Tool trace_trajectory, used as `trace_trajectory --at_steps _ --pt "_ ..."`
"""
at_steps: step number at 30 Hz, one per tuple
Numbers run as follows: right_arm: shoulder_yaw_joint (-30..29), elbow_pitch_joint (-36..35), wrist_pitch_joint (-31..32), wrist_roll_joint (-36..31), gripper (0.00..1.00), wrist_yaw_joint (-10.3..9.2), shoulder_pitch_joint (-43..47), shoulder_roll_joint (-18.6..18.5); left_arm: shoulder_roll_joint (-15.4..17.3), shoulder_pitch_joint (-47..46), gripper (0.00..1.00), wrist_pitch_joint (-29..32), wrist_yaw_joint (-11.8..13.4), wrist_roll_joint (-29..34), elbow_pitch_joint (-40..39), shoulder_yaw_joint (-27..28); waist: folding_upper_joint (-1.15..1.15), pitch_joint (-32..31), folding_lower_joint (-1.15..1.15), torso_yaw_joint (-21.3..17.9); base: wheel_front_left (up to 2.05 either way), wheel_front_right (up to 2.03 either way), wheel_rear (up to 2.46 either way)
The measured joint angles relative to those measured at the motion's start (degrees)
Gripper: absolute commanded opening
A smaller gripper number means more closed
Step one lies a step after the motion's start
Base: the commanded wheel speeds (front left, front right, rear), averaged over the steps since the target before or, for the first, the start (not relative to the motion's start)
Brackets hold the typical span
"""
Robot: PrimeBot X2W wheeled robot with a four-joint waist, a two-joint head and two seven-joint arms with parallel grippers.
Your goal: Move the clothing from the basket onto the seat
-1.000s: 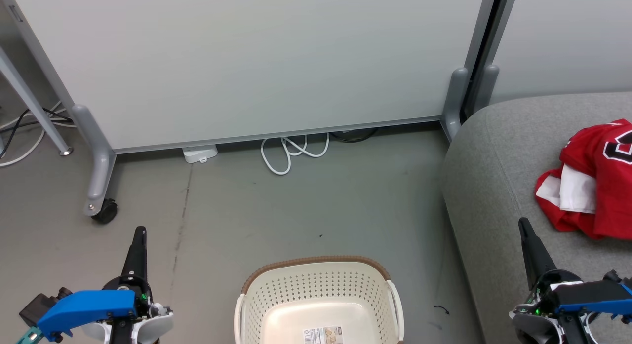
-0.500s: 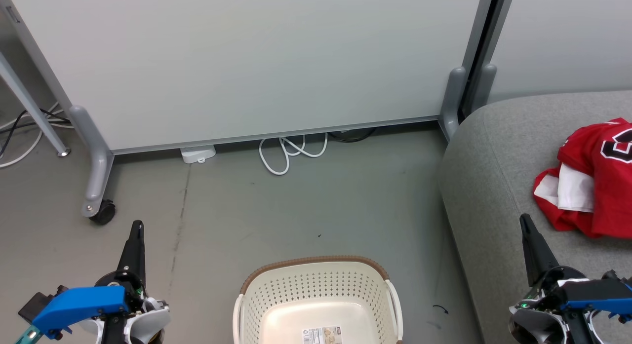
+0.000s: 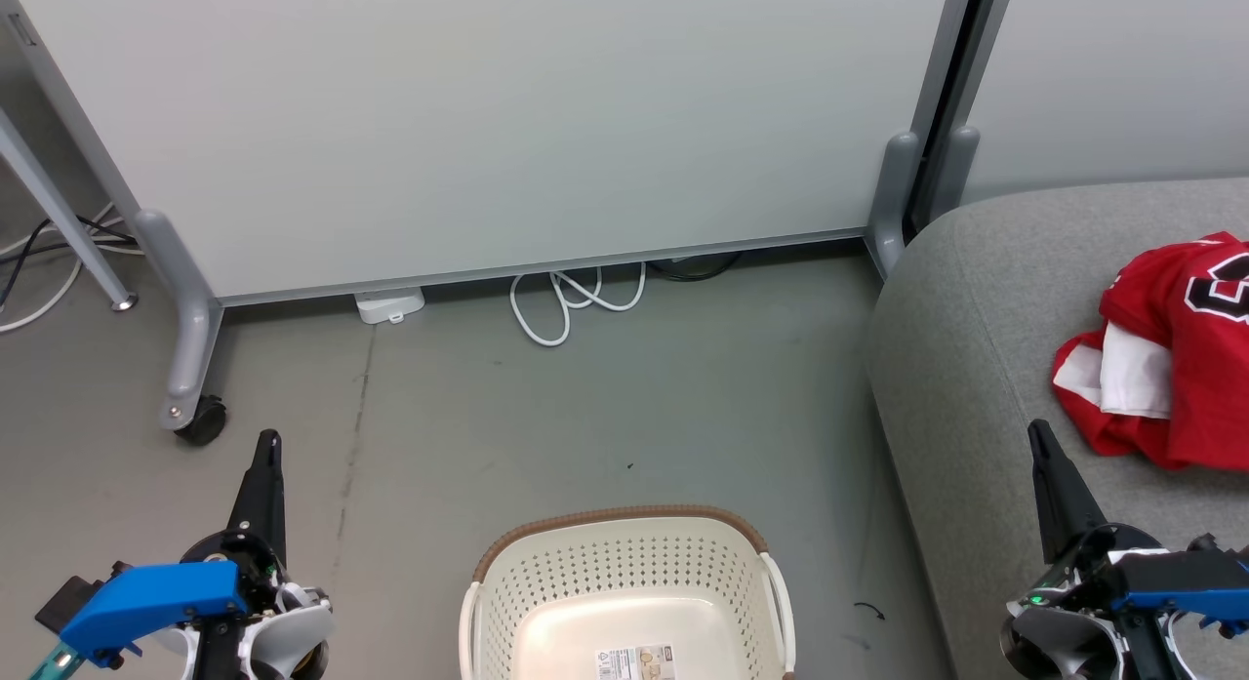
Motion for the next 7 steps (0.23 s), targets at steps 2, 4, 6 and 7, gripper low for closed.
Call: trace_trajectory --at_steps 2,4,6,7 --pt "0.0 0.0 0.0 0.0 0.00 0.00 0.0 0.0 0.0 0.0 0.00 0.1 0.0 0.0 0.0 0.0 0.00 0.0 0.00 0.0 0.00 0.00 0.00" --pt "0.0 0.0 0.0 0.0 0.00 0.00 0.0 0.0 0.0 0.0 0.00 0.1 0.0 0.0 0.0 0.0 0.00 0.0 0.00 0.0 0.00 0.00 0.00" --pt "0.0 0.0 0.0 0.0 0.00 0.00 0.0 0.0 0.0 0.0 0.00 0.1 0.0 0.0 0.0 0.0 0.00 0.0 0.00 0.0 0.00 0.00 0.00" --pt "0.0 0.0 0.0 0.0 0.00 0.00 0.0 0.0 0.0 0.0 0.00 0.1 0.0 0.0 0.0 0.0 0.00 0.0 0.00 0.0 0.00 0.00 0.00"
